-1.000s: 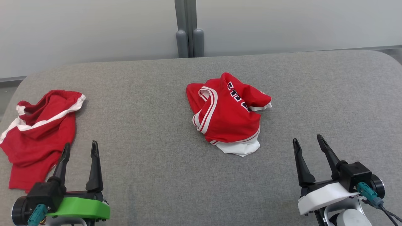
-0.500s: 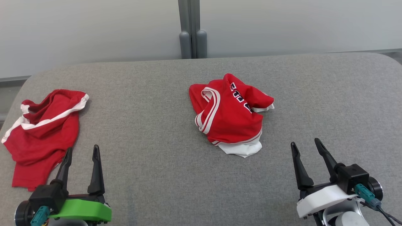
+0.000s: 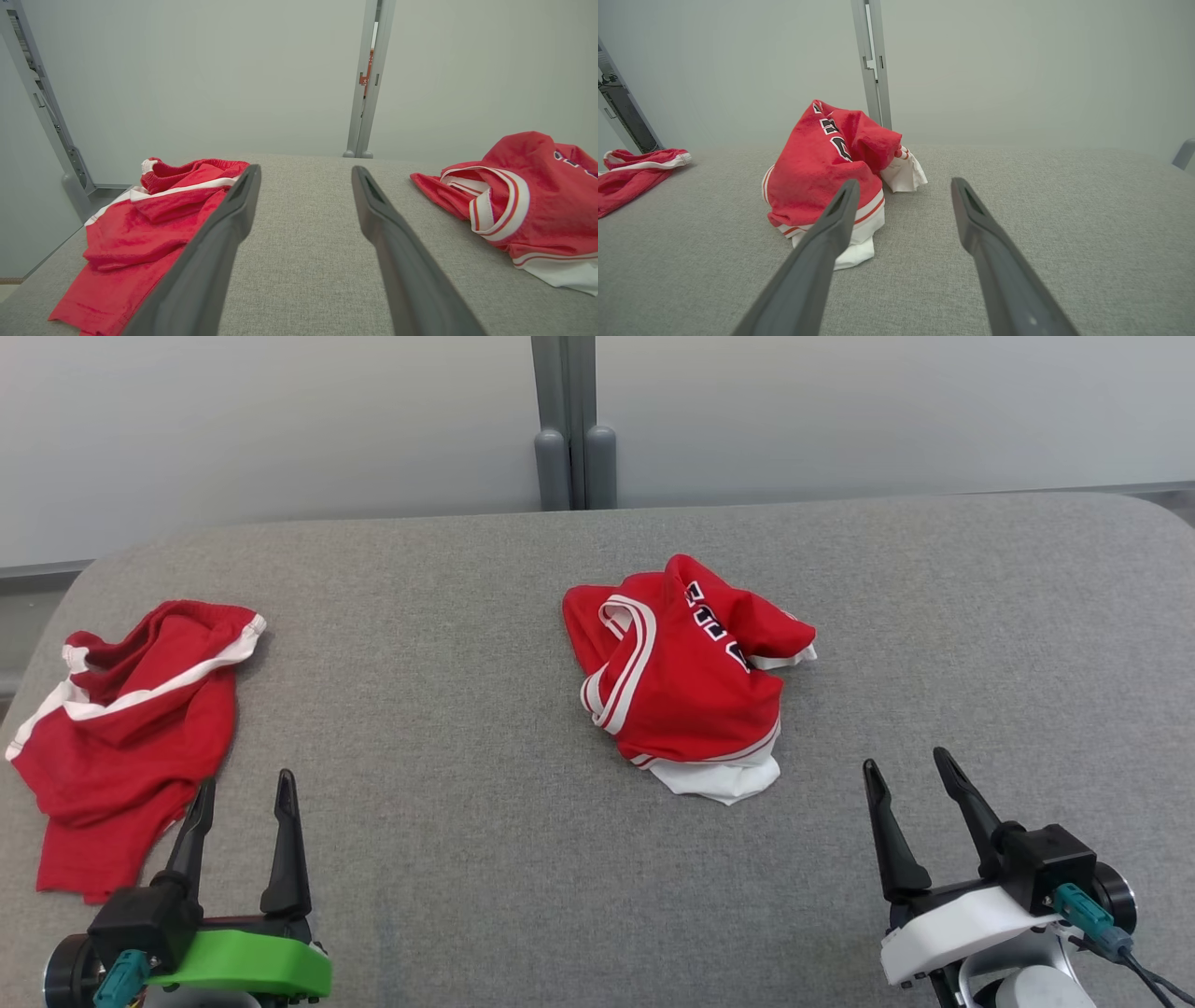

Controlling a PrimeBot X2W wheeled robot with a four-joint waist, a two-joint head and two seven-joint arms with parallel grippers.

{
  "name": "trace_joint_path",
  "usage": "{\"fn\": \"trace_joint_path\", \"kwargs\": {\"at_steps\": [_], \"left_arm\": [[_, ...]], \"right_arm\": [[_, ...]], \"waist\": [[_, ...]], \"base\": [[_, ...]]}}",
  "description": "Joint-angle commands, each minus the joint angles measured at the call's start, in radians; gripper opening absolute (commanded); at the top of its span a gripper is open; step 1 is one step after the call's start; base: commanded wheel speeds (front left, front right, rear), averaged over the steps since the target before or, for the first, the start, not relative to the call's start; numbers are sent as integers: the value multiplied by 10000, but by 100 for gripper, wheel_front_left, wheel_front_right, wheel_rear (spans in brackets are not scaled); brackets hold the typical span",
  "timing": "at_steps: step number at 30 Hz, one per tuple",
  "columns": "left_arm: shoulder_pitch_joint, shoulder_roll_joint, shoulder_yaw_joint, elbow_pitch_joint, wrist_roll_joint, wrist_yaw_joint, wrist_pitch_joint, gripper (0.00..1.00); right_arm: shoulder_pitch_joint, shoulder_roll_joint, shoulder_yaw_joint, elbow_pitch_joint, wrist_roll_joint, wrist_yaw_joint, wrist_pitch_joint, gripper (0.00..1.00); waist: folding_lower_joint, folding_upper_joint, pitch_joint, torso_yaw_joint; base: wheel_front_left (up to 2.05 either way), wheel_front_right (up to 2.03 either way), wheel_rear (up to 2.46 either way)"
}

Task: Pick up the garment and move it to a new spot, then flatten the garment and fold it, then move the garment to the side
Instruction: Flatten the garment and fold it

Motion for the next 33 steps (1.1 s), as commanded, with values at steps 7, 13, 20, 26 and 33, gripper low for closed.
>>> {"fn": "trace_joint_path", "kwargs": {"at_steps": [7,13,20,26,33], "left_arm": [[1,-92,71,10,96,-61,-33,100],[-26,-103,96,69,108,-88,-33,100],[-142,-104,-50,204,108,-87,-33,100],[-777,-40,-915,494,39,-90,-33,100],[-2123,168,-2241,1223,-213,-92,-21,100]], "right_arm": [[97,-27,-20,-4,7,-10,-9,100],[94,-21,-21,38,29,-10,-14,100],[65,-5,25,-1,-5,-10,21,100],[-126,-25,183,-9,65,-10,21,100],[-405,-72,290,62,150,-10,-52,100]], "waist": [[0,0,12,-33],[0,0,-23,-64],[0,0,-15,-134],[0,0,207,-413],[0,0,726,-1030]], "base": [[0,0,0],[0,0,0],[0,0,0],[0,0,0],[0,0,0]]}}
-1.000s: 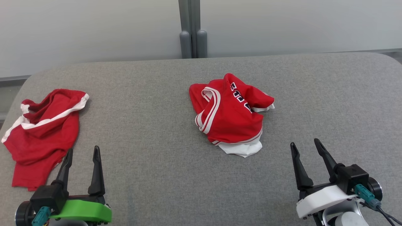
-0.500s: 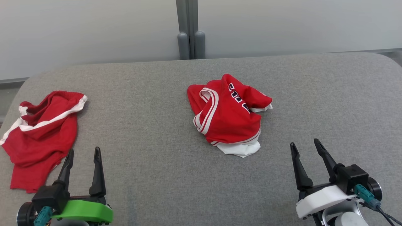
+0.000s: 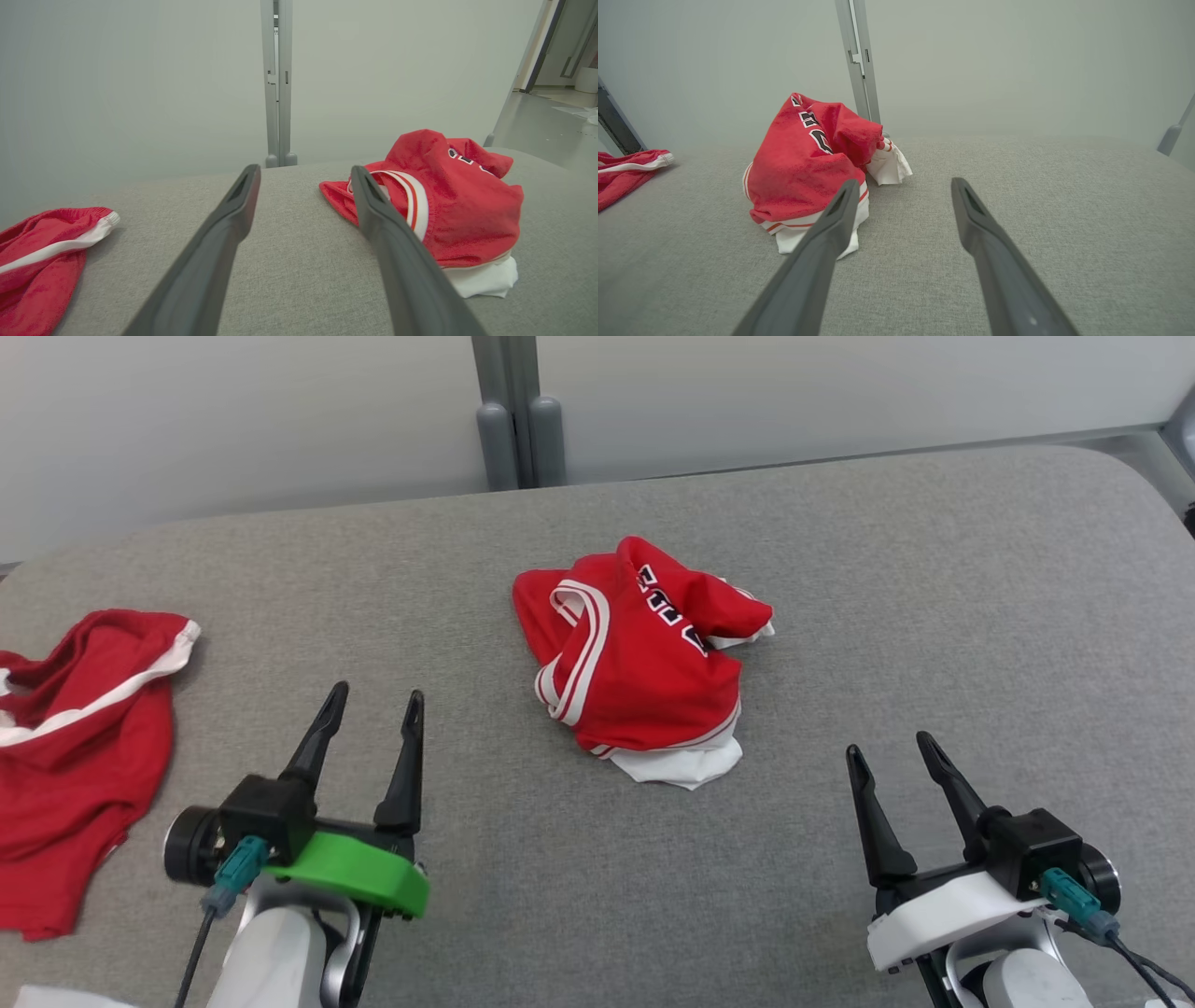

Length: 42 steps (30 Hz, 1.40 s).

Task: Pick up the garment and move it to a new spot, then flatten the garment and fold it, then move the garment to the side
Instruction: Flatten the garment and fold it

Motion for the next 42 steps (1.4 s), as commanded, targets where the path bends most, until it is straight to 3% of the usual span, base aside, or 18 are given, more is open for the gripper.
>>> {"fn": "trace_joint_path", "kwargs": {"at_steps": [1,12,21,22,23,31,42], "left_arm": [[-407,86,-251,140,-76,-22,-6,100],[-1950,375,-2131,2086,-747,-22,-4,100],[-2668,406,-3028,3709,-1400,-22,-6,100],[-2768,389,-3089,3827,-1497,-22,-7,55],[-2868,362,-3111,3910,-1600,-22,-6,0],[-3128,385,-2972,3992,-1911,-22,-6,0],[-2693,1569,-980,2080,-1101,152,-7,0]], "right_arm": [[-174,-46,-10,38,75,-10,-68,100],[-600,-11,11,226,210,-10,-209,100],[-799,9,-30,292,242,-10,-259,100],[-806,7,-29,303,245,-10,-254,100],[-826,9,-37,306,241,-10,-256,100],[-737,26,-186,157,86,-10,-267,100],[-274,69,-211,216,183,-10,-265,100]], "waist": [[0,0,376,-441],[0,0,1142,-1652],[0,0,1470,-1987],[0,0,1484,-1998],[0,0,1493,-2001],[0,0,1372,-1842],[0,0,727,-997]], "base": [[0,0,0],[0,0,0],[0,0,0],[0,0,0],[0,0,0],[0,0,0],[0,0,0]]}}
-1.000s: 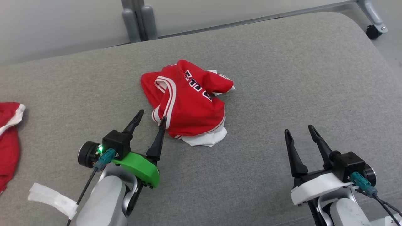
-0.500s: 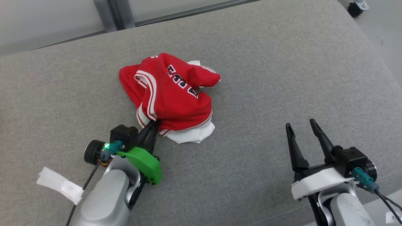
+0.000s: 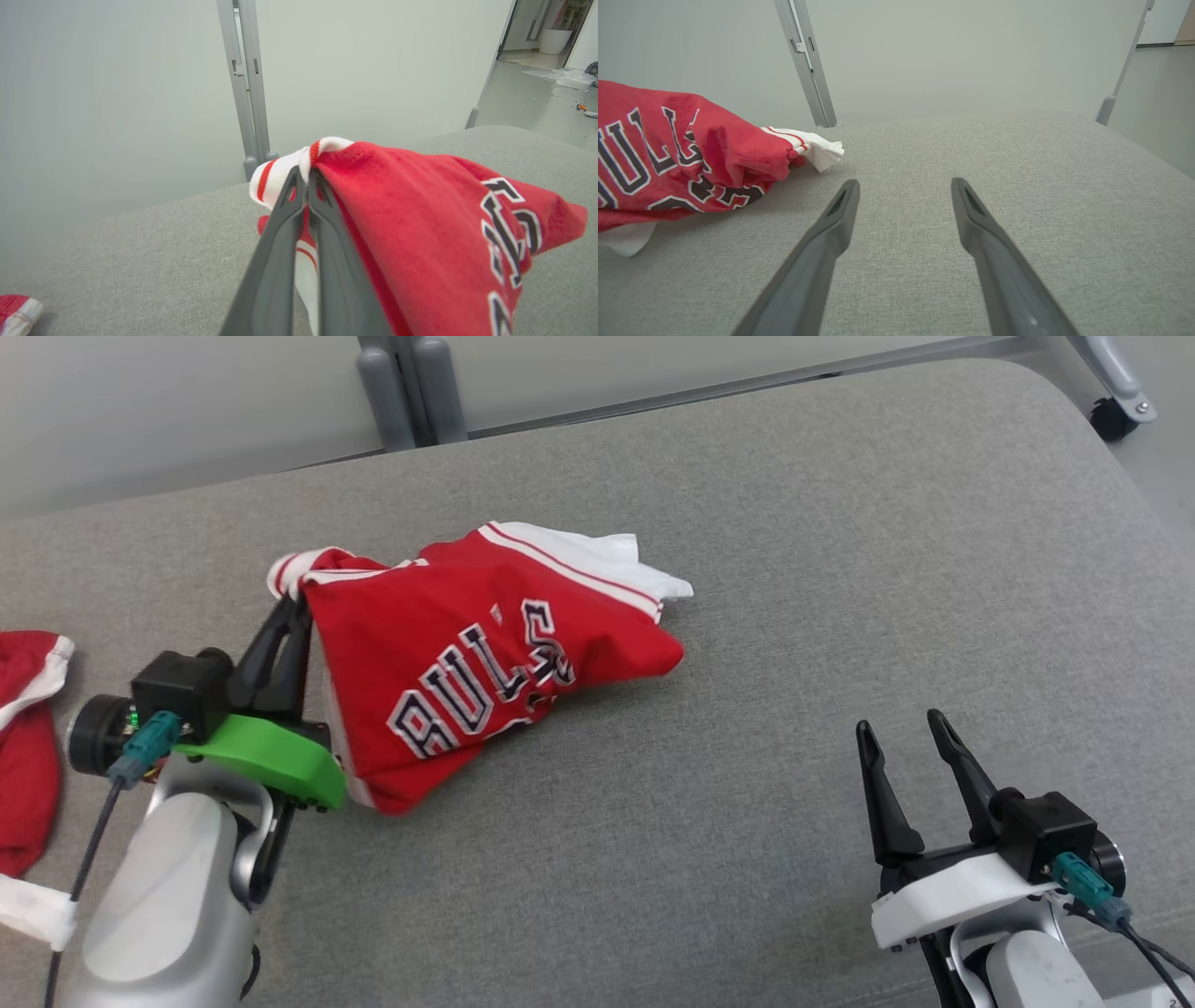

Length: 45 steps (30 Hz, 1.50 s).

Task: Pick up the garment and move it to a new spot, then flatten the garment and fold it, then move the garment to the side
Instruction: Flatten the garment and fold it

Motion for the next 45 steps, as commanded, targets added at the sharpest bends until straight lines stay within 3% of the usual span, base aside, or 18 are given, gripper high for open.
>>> {"fn": "trace_joint_path", "kwargs": {"at_steps": [1,10,14,22,29,33,34,35,36,41,45], "left_arm": [[126,192,191,-268,204,96,-9,0],[573,1273,872,-2112,656,507,182,0],[1004,1256,567,-2915,717,513,677,0],[1527,39,-1724,-3316,828,74,1374,0],[941,-1309,-4191,-1982,646,-101,1181,0],[503,-1701,-5322,-999,395,-109,1015,0],[393,-1753,-5557,-778,336,-111,958,30],[288,-1838,-5740,-550,207,-112,834,90],[208,-1885,-5869,-368,123,-113,773,100],[-159,-2000,-5872,64,-155,-75,236,100],[-263,-1797,-5276,-127,-183,299,41,100]], "right_arm": [[174,-4,-7,27,11,-10,-35,100],[325,27,39,48,95,-10,-35,100],[327,33,112,43,121,-10,-35,100],[92,38,136,59,175,-10,-35,100],[-100,40,102,59,234,-10,-35,100],[-155,42,118,127,278,-10,-35,100],[-148,39,118,139,289,-10,-35,100],[-157,39,113,149,290,-10,-35,100],[-166,41,104,146,293,-10,-35,100],[-24,41,-88,157,184,-10,-35,100],[121,40,-145,145,114,-10,-35,100]], "waist": [[-1,0,-292,335],[-1,0,-558,763],[-1,0,-510,760],[-1,0,-318,470],[-1,0,-42,127],[-1,0,36,-19],[-1,0,41,-41],[-1,0,45,-63],[-1,0,40,-76],[-1,0,-180,72],[-1,0,-441,354]], "base": [[0,0,0],[0,0,0],[0,0,0],[0,0,0],[0,0,0],[0,0,0],[0,0,0],[0,0,0],[0,0,0],[0,0,0],[0,0,0]]}}
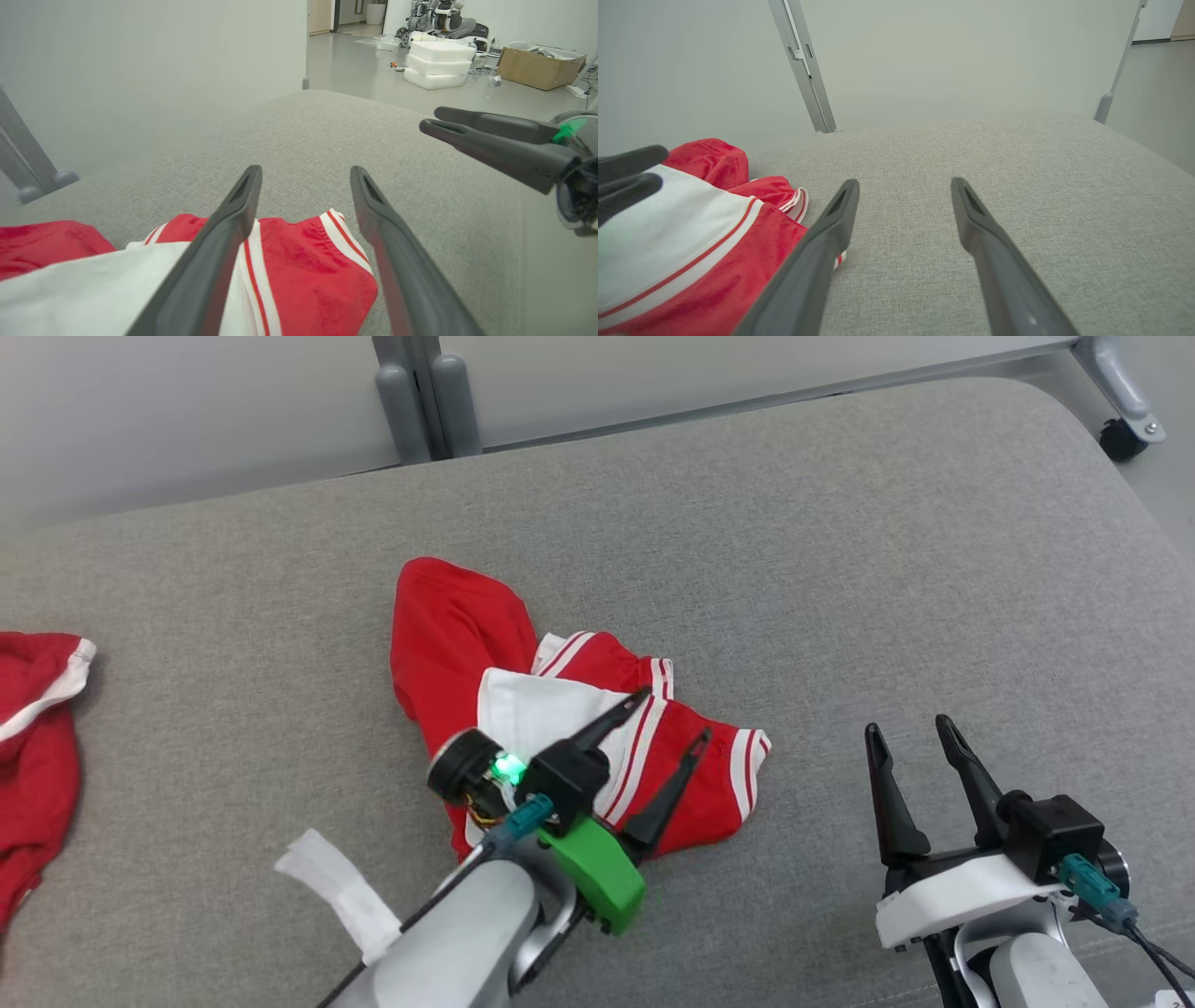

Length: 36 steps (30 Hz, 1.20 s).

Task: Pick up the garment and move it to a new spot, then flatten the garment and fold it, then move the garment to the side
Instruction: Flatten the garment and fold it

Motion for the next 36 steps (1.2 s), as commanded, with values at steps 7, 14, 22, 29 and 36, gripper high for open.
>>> {"fn": "trace_joint_path", "kwargs": {"at_steps": [7,14,22,29,36], "left_arm": [[668,1058,1818,-1264,50,831,-84,100],[2001,1796,3549,-2530,251,1320,-79,100],[3891,2001,5680,-3747,561,1691,-76,100],[5047,1621,7179,-4581,1009,1130,-77,100],[5267,1129,8027,-4188,1360,247,-77,100]], "right_arm": [[302,-11,31,30,-106,-10,-34,100],[423,-11,62,52,-141,-10,-32,100],[476,-16,86,44,-206,-10,-34,100],[621,-27,54,96,-189,-10,-34,100],[518,-92,165,208,-152,-10,-34,100]], "waist": [[0,-1,-587,778],[0,-1,-838,1199],[0,-1,-883,1442],[0,-1,-956,1649],[0,-1,-996,1742]], "base": [[0,0,0],[0,0,0],[0,0,0],[0,0,0],[0,0,0]]}}
